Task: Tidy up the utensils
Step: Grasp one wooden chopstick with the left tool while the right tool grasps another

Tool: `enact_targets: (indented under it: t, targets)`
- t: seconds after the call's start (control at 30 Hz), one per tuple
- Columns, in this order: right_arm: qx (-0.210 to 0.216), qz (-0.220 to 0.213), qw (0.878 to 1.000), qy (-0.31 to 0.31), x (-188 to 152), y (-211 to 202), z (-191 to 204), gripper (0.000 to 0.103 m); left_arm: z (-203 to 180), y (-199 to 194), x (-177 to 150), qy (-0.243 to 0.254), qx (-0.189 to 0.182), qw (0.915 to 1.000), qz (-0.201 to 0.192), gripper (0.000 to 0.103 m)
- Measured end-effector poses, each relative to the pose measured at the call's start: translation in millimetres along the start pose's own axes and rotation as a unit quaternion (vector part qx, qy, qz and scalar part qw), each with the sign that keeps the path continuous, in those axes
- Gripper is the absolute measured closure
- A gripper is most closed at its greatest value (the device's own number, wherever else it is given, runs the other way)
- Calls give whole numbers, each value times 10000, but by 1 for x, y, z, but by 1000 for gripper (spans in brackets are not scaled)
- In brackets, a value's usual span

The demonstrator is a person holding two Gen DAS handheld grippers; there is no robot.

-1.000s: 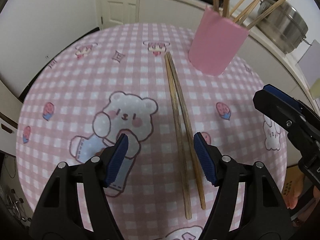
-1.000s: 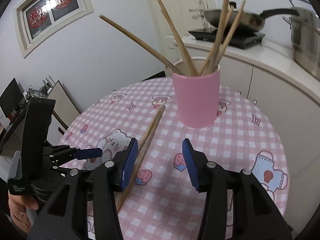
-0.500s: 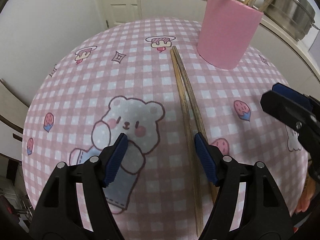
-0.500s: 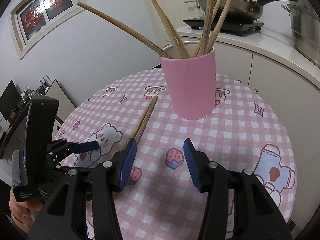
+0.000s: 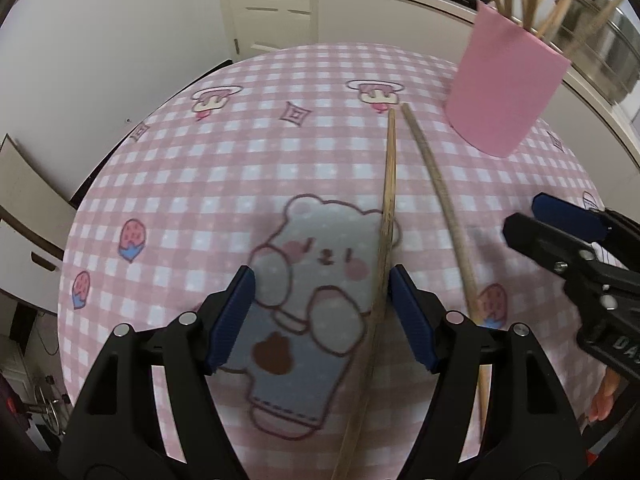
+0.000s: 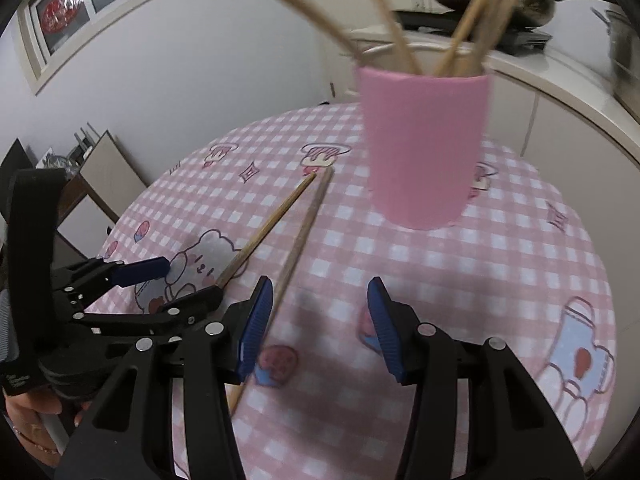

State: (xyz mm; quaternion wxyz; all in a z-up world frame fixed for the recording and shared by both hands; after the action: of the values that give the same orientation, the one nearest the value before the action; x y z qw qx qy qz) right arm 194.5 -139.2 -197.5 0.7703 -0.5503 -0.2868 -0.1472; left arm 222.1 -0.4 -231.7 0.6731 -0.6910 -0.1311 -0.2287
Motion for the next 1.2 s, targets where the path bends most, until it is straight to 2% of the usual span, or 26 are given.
enact_targets:
  t: [0.1, 0.27, 0.33, 0.4, 0.47, 0.57, 0.67, 0.87, 1.03, 1.13, 1.17, 1.2]
  targets:
    - [-54, 137, 9998, -113, 5, 14, 10, 56, 3, 0, 0, 39, 18, 10000, -46, 36]
    - [-322, 395, 9982, -301, 12, 34, 19, 57, 10, -3, -1, 38, 42, 9999, -118, 63]
    - [-401, 439, 9974, -402, 13, 38, 21, 63, 13, -4, -1, 38, 46, 9999, -118, 69]
    - [-482, 455, 9962, -559, 13, 39, 23, 86, 15, -5, -2, 46, 16, 9999, -121, 74]
    - [-391, 513, 9959, -629, 12, 38, 23, 93, 18, -8, -5, 50, -11, 9999, -119, 81]
    - [-368, 555, 9955, -674, 8, 34, 22, 94, 21, -12, -10, 61, -61, 9999, -70, 89]
    - [-220, 620, 9957, -648, -2, 24, 17, 96, 21, -17, -19, 120, -61, 9999, -26, 92]
    - [18, 877, 9935, -723, -24, 4, 18, 97, 24, -33, -45, 154, -84, 9998, 36, 92]
    - [58, 1112, 9897, -905, -41, -10, 22, 96, 26, -42, -59, 61, -105, 9999, 84, 92]
    - [-59, 1064, 9900, -921, -42, -10, 24, 95, 29, -41, -55, -138, -209, 9996, 100, 92]
    - [-77, 1048, 9904, -894, -42, -9, 24, 93, 28, -41, -54, -142, -207, 9996, 90, 92]
    - [-94, 1028, 9908, -879, -41, -8, 24, 87, 27, -41, -51, -132, -198, 9997, 70, 91]
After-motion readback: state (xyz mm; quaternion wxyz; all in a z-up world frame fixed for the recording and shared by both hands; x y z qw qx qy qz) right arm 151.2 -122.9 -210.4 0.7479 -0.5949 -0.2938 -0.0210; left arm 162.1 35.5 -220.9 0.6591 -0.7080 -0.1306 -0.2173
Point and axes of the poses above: each gripper's, at about its wrist camera, not at the fingertips, and y roughly the way its jaws point, z to its left, x to its top, the point moved 3 cm from there along y, roughly the way its jaws point
